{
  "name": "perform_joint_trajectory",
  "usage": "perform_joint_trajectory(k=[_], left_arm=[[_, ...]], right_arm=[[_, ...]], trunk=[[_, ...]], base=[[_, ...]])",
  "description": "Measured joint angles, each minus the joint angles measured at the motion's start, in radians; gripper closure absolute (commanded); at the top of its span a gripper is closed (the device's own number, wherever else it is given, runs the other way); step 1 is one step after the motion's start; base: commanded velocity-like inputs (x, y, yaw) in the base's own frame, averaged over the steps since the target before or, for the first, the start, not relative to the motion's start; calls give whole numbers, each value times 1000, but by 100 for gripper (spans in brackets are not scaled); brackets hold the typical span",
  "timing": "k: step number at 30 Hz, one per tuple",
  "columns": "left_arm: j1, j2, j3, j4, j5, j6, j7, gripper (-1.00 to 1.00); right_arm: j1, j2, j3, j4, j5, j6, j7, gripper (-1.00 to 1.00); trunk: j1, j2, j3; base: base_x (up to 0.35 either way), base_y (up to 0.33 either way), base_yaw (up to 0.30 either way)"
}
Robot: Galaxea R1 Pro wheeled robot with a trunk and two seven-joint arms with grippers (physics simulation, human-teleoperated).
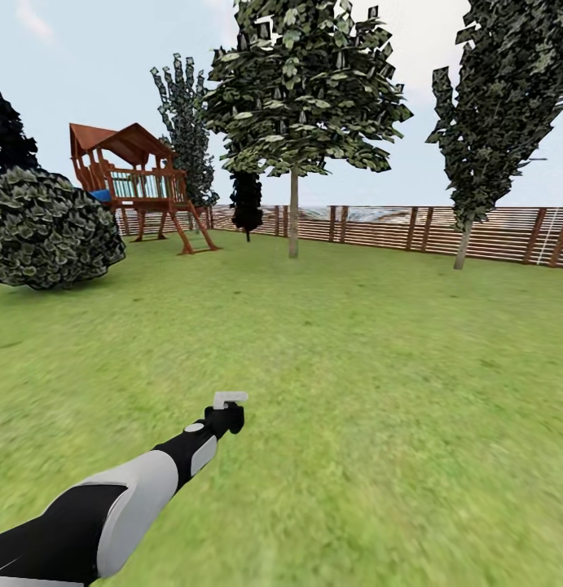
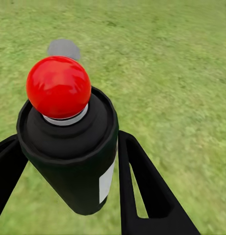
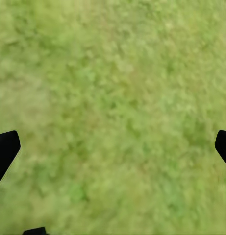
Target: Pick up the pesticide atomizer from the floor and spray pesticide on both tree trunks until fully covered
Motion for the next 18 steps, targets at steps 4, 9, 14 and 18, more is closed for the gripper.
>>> perform_joint_trajectory(k=[4, 9, 14, 18], left_arm=[[0, 0, 0, 0, 0, 0, 0, 100], [0, 0, 0, 0, 0, 0, 0, 100], [0, 0, 0, 0, 0, 0, 0, 100], [0, 0, 0, 0, 0, 0, 0, 100]], right_arm=[[0, 0, 0, 0, 0, 0, 0, -100], [0, 0, 0, 0, 0, 0, 0, -100], [0, 0, 0, 0, 0, 0, 0, -100], [0, 0, 0, 0, 0, 0, 0, -100]], trunk=[[0, 0, 0], [0, 0, 0], [0, 0, 0], [0, 0, 0]], base=[[350, 0, 0], [350, 0, 0], [350, 0, 0], [350, 0, 0]])
